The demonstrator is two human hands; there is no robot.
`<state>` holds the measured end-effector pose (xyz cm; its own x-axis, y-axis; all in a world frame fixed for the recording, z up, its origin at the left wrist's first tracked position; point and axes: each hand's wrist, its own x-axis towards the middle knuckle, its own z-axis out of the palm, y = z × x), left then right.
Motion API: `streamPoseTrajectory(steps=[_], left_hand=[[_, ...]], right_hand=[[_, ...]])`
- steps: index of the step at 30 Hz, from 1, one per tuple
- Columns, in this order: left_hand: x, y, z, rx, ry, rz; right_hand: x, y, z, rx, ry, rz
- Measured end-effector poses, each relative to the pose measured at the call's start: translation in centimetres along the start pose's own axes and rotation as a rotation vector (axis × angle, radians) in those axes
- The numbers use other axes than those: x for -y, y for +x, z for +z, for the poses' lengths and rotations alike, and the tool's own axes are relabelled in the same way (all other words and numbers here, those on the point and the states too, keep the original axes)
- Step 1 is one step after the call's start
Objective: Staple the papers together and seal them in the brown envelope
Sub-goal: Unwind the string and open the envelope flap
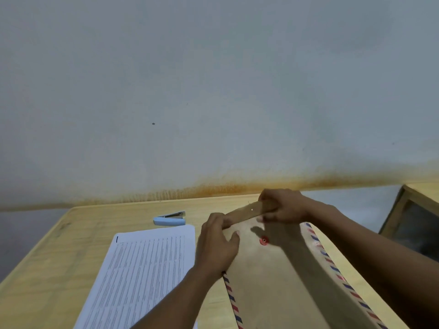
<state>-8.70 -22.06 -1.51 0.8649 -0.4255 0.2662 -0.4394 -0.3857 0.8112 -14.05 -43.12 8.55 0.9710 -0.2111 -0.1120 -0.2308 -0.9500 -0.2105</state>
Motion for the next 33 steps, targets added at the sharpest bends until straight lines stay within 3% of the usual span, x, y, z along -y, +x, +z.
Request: streamPoseTrajectory(steps=[3,5,10,19,23,27,33], left_hand=[[-2.5,1.7,-2.5,-0.073,-0.019,0.085],[-4.3,2.6,-4.6,-0.104,-0.030,0.135],[-6.7,2.5,-10.2,-0.074,-0.111,0.189],[-10.5,1.2,-22.2,-0.211,-0.066,0.226],[-11.8,1.1,-26.2,-0.279,0.066,0.181],[-10.2,0.7,-28.3,-0.295,0.565,0.084],[-4.3,-2.6,-27.6,-0.085,0.556,-0.038]], right_hand=[[2.1,-1.2,-1.5,-0.030,-0.236,-0.059],[3.3,-1.9,-3.4,-0.067,-0.242,-0.111],[6.7,-4.5,-9.2,0.007,-0.032,-0.164],[12.9,-7.2,-15.8,0.108,0.494,-0.324],[15.5,-5.0,-14.0,0.071,0.730,-0.343],[19.1,-2.6,-8.7,0.031,1.016,-0.309],[24.9,0.0,0.9,0.069,1.309,-0.151]])
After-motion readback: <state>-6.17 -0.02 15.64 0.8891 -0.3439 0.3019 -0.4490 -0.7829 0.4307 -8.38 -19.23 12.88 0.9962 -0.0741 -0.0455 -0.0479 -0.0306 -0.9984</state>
